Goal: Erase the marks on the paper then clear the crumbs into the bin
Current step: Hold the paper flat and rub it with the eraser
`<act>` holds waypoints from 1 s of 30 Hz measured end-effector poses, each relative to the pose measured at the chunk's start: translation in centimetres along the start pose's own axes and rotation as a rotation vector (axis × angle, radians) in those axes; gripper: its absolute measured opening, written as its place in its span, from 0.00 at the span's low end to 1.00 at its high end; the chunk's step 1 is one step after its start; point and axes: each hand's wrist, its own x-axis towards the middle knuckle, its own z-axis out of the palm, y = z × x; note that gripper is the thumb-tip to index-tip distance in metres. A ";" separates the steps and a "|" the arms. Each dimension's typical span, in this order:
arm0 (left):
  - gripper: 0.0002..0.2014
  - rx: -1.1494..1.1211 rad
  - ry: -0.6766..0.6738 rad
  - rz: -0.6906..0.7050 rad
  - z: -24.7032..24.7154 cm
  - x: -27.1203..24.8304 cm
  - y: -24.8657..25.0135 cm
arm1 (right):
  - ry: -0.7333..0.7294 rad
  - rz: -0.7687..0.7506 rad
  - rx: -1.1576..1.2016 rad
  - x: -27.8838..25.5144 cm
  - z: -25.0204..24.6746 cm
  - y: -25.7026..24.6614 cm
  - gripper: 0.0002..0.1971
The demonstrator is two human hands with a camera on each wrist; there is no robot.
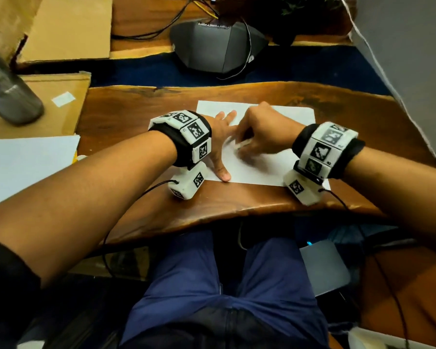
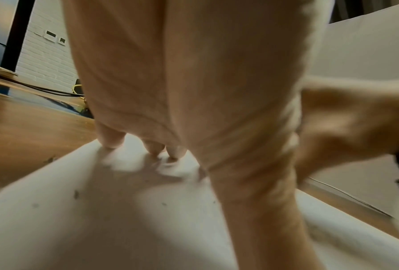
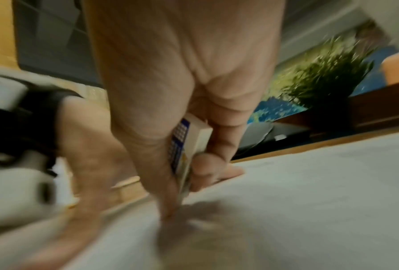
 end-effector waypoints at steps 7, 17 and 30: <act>0.75 -0.011 0.001 0.020 0.5 0.7 -0.4 | 0.043 0.048 0.027 0.4 -0.7 0.9 0.07; 0.73 -0.016 0.001 0.011 0.3 0.7 -0.3 | -0.008 0.022 -0.018 0.4 -1.0 1.2 0.07; 0.73 -0.031 0.008 0.035 0.5 1.0 -0.4 | -0.099 0.002 0.019 -0.6 -0.5 0.4 0.05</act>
